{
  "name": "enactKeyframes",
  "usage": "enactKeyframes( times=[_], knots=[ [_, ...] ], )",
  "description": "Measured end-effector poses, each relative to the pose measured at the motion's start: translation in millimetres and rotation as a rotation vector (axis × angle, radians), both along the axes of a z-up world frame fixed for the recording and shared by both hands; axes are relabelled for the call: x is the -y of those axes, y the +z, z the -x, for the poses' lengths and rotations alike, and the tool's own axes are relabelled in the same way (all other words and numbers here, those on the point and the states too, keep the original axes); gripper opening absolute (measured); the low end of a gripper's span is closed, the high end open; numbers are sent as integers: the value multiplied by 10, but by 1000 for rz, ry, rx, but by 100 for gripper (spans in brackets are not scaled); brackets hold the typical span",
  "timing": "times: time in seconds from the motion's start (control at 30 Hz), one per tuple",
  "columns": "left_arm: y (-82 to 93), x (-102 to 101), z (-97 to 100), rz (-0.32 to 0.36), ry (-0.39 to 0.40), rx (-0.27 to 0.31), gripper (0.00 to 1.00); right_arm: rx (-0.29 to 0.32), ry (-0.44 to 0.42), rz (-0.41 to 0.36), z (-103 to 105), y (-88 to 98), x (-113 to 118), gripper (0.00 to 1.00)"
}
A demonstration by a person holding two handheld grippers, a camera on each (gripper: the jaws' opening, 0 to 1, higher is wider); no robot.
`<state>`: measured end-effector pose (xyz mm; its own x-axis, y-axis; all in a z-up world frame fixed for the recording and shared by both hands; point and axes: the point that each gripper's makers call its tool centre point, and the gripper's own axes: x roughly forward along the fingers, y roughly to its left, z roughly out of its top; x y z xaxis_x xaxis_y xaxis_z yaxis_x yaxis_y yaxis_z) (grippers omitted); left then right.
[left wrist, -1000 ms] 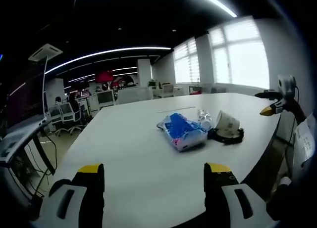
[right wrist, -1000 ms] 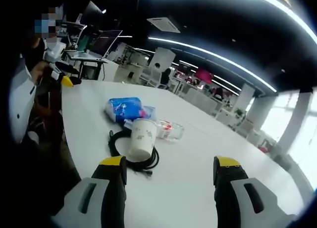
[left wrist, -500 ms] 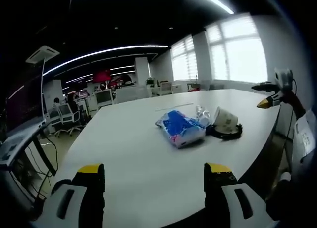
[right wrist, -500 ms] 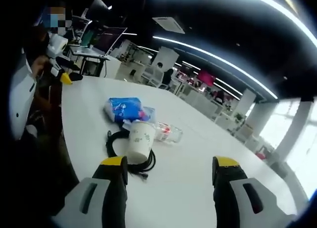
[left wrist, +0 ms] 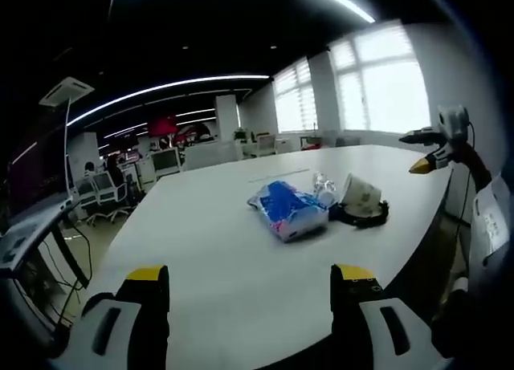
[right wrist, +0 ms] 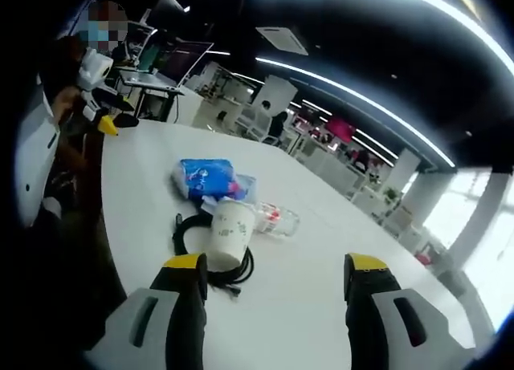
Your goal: Arrange the tabletop items into an orderly group along one side of the table until the central work area is clear of visible clutter.
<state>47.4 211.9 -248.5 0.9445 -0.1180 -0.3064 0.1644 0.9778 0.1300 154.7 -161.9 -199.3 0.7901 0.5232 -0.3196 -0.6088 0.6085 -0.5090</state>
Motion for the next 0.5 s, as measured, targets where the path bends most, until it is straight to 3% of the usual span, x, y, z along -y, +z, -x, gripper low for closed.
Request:
enactKeyframes(
  times=[0.5],
  knots=[
    [-24,-23,-15,11,20,-7,82,13,5,34,-69,19,-35,66]
  ],
)
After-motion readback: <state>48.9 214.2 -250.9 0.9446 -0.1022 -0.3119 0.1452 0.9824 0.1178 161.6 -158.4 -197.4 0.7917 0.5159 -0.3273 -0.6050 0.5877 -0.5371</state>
